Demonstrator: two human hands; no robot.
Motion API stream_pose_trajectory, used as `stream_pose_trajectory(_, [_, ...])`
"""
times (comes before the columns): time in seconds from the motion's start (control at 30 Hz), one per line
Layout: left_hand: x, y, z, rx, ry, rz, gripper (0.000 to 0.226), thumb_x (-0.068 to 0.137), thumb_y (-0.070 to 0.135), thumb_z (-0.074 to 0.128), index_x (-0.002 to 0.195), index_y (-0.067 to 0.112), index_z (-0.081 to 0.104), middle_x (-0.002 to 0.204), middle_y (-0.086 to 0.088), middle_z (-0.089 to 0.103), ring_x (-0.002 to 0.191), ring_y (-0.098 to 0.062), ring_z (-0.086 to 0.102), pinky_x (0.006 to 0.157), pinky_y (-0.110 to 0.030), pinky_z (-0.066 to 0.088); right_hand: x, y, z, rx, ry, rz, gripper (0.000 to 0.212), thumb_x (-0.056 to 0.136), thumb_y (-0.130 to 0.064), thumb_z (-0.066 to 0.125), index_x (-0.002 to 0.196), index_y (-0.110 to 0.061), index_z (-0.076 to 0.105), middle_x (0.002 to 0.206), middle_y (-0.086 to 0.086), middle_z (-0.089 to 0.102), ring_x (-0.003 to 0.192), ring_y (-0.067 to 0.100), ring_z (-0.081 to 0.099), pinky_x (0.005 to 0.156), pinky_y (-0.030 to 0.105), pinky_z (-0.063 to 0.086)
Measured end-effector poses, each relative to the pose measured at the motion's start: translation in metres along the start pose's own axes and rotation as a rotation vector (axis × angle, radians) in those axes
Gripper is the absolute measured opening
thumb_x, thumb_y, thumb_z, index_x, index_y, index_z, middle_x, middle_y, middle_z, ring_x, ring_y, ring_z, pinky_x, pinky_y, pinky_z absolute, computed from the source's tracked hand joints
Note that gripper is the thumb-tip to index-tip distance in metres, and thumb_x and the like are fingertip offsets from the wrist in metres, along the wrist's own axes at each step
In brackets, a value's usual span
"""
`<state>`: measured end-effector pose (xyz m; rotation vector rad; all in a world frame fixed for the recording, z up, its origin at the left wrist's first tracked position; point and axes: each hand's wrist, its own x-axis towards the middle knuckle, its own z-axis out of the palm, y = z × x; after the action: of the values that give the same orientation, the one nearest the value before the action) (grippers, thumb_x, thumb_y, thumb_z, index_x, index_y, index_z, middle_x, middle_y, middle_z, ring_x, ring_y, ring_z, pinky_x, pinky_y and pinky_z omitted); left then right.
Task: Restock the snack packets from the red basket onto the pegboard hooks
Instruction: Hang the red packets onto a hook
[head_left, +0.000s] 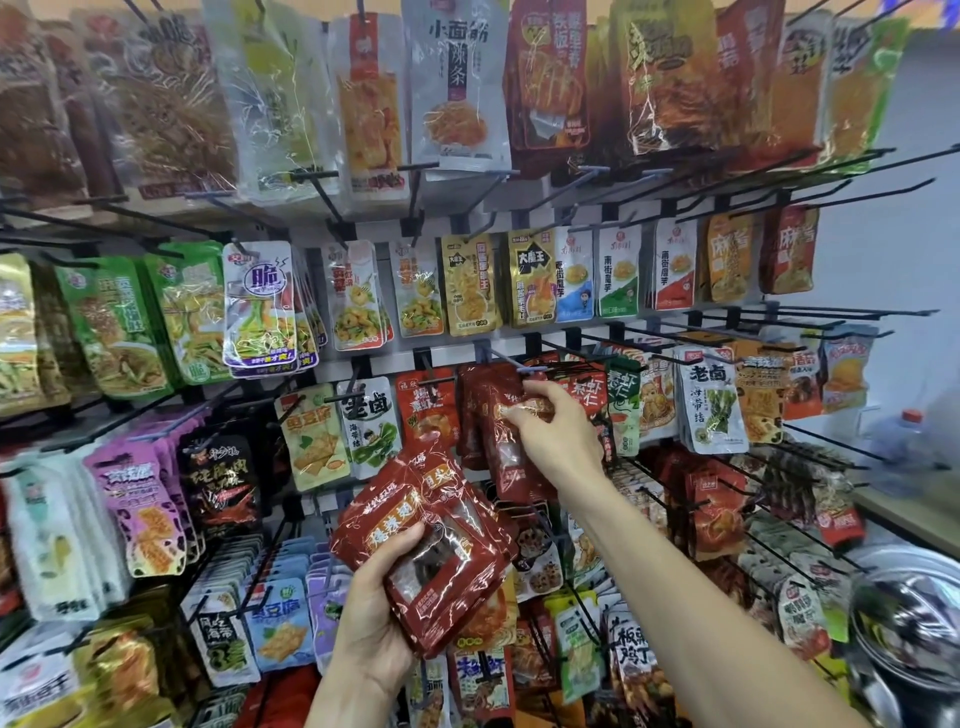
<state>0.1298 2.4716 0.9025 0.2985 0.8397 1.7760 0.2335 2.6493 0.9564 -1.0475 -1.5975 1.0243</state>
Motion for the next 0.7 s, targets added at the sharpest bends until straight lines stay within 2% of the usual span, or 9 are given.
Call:
stream_pose_trajectory(0.1, [0.001,0.002,-0.001,-0.026,-0.009,-0.008,0.035,0.087,0.012,0.067,0.119,-0.004,0.065,0.102,-0.032,0.074,0.075,-0.046,0.075,0.070,-0.062,0.060,0.000,-0.001,0.015,0.010,0.166,-0.044,0.023,0.103,-0.049,0.057,0.122,-0.038,0.059,0.115,-0.014,0.064,0.100,0.012,0.059,0.085,0.031,0.037])
stream_pose_trajectory(0.23, [0.003,0.006,-0.005,-0.053,-0.030,-0.007,0.041,0.087,0.014,0.067,0.125,-0.002,0.064,0.111,-0.034,0.073,0.079,-0.047,0.075,0.067,-0.060,0.064,0.006,-0.001,0.032,0.046,0.321,-0.035,0.013,0.102,-0.041,0.062,0.112,-0.034,0.059,0.111,-0.007,0.064,0.091,0.011,0.055,0.082,0.032,0.033])
stream_pose_trajectory(0.37, [0.003,0.010,-0.005,-0.058,-0.056,-0.013,0.043,0.085,0.014,0.067,0.124,-0.003,0.065,0.108,-0.034,0.073,0.077,-0.047,0.076,0.065,-0.060,0.064,0.008,0.002,0.044,0.028,0.410,-0.029,0.014,0.099,-0.042,0.066,0.109,-0.034,0.060,0.109,-0.006,0.063,0.089,0.011,0.052,0.083,0.032,0.034])
stream_pose_trajectory(0.43, [0.003,0.011,-0.005,-0.060,-0.061,-0.010,0.045,0.085,0.013,0.068,0.126,-0.003,0.064,0.110,-0.034,0.073,0.078,-0.047,0.076,0.062,-0.058,0.065,0.008,0.005,0.047,0.042,0.450,-0.052,0.016,0.098,-0.045,0.066,0.107,-0.033,0.061,0.108,-0.007,0.063,0.089,0.011,0.052,0.079,0.030,0.031])
stream_pose_trajectory(0.57, [0.003,0.013,-0.009,-0.068,-0.081,-0.012,0.045,0.086,0.012,0.066,0.129,-0.002,0.063,0.111,-0.035,0.072,0.077,-0.048,0.075,0.057,-0.056,0.064,0.004,0.007,0.044,-0.011,0.528,-0.127,0.021,0.095,-0.049,0.069,0.104,-0.031,0.063,0.103,-0.013,0.062,0.085,0.006,0.049,0.069,0.029,0.017])
stream_pose_trajectory(0.7, [0.004,0.013,-0.013,-0.064,-0.086,-0.014,0.046,0.086,0.012,0.066,0.130,-0.002,0.063,0.114,-0.036,0.071,0.078,-0.048,0.075,0.060,-0.058,0.064,0.004,0.009,0.039,-0.039,0.533,-0.182,0.018,0.094,-0.047,0.071,0.102,-0.033,0.063,0.100,-0.016,0.059,0.088,0.007,0.049,0.068,0.031,0.015])
